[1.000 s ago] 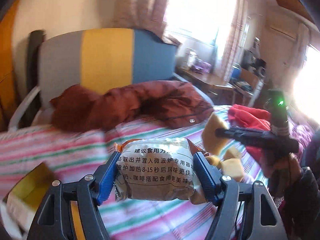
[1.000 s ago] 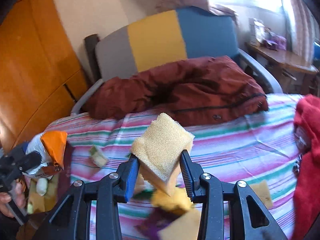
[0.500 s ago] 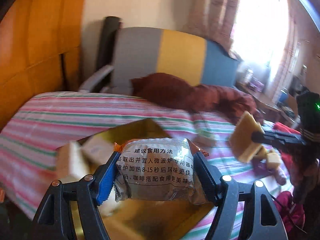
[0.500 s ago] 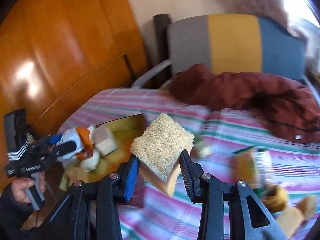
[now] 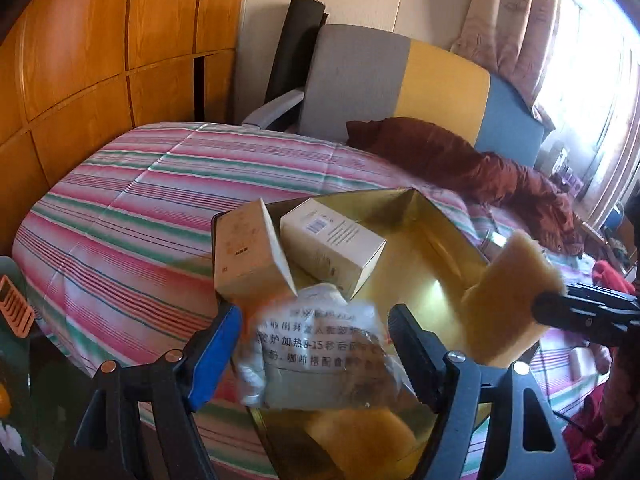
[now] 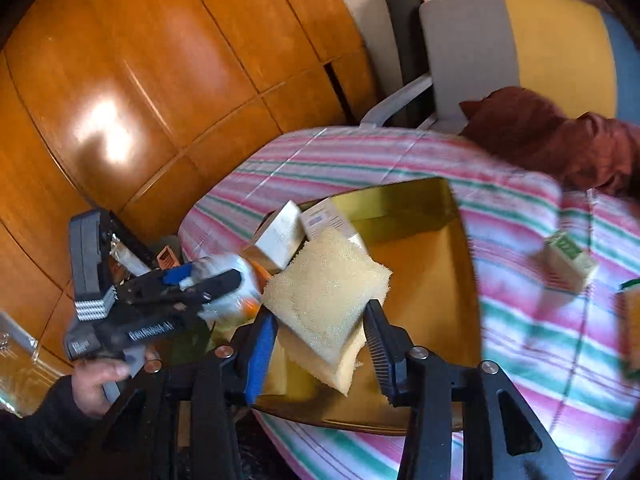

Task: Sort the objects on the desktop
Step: 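Carry the sponge and foil packet to the gold tray and release both, then move both grippers back over the remaining items on the bed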

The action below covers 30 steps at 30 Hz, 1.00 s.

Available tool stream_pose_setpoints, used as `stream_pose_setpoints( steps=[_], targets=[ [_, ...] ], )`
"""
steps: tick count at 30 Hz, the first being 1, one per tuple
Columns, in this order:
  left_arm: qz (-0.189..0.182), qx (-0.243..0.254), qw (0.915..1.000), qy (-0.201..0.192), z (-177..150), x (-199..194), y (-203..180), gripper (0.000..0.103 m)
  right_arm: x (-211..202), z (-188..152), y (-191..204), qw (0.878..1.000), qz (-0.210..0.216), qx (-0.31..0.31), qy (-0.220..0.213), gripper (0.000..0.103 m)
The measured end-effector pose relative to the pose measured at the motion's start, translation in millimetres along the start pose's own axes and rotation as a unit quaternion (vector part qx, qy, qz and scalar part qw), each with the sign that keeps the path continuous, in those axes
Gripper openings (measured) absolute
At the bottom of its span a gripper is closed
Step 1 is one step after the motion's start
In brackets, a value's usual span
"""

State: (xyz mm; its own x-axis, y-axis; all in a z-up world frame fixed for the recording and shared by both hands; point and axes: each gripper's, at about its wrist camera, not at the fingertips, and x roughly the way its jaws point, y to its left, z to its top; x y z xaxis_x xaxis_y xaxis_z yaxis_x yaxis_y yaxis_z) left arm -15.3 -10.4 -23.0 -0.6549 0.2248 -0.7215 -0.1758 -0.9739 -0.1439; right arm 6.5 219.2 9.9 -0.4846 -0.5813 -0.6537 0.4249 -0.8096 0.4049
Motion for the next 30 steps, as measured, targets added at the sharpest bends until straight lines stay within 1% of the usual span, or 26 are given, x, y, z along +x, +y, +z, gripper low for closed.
stream_pose_setpoints(
  steps=[3, 6, 7, 9, 10, 12, 16, 18, 21, 27, 30],
  targets=[
    [-0.003, 0.004, 0.9999, -0.01, -1.4, -6.8, 0.9, 0.08, 18.3, -0.3, 5.3, 1.0, 0.01, 0.01, 0.018, 0.05],
    [-0.003, 0.004, 0.9997, -0.024, -2.0, -16.5, 3.9, 0.08, 34.1, -2.6, 4.2, 0.999, 0.022, 0.023, 0.033, 0.054],
    [0.001, 0.006, 0.9998, -0.022, -1.7, -16.5, 4.6, 0.08, 38.6, -5.8, 4.9, 0.998, 0.029, 0.028, 0.039, 0.056],
    [0.022, 0.012, 0.9996, -0.015, -2.7, -13.3, 4.5, 0.08, 44.9, -8.9, 6.8, 0.998, 0.035, 0.036, 0.047, 0.065],
    [0.025, 0.011, 0.9995, -0.014, -4.8, -13.5, 5.4, 0.08, 48.7, -11.2, 8.6, 0.997, 0.035, 0.037, 0.052, 0.066],
    [0.017, 0.001, 0.9998, -0.011, -6.6, -15.1, 8.7, 0.08, 51.2, -15.6, 9.8, 0.997, 0.036, 0.04, 0.059, 0.066],
    [0.028, -0.007, 0.9994, -0.019, -1.4, -20.6, 5.2, 0.08, 49.3, -24.8, 12.8, 0.996, 0.038, 0.044, 0.063, 0.069],
    [0.032, -0.002, 0.9991, -0.028, 3.4, -25.8, -1.5, 0.08, 43.1, -27.6, 14.4, 0.997, 0.03, 0.043, 0.057, 0.073],
    [0.043, 0.014, 0.9981, -0.043, 11.0, -34.4, -15.0, 0.08, 29.8, -29.4, 19.4, 0.999, 0.002, 0.027, 0.041, 0.076],
    [0.042, 0.046, 0.9966, -0.054, 17.9, -40.0, -42.2, 0.08, 6.1, -32.4, 23.4, 0.999, -0.05, 0.0, 0.011, 0.082],
    [0.033, 0.057, 0.9963, -0.056, 19.4, -41.4, -54.5, 0.08, -3.6, -34.3, 23.1, 0.997, -0.071, -0.015, 0.005, 0.084]
  ],
)
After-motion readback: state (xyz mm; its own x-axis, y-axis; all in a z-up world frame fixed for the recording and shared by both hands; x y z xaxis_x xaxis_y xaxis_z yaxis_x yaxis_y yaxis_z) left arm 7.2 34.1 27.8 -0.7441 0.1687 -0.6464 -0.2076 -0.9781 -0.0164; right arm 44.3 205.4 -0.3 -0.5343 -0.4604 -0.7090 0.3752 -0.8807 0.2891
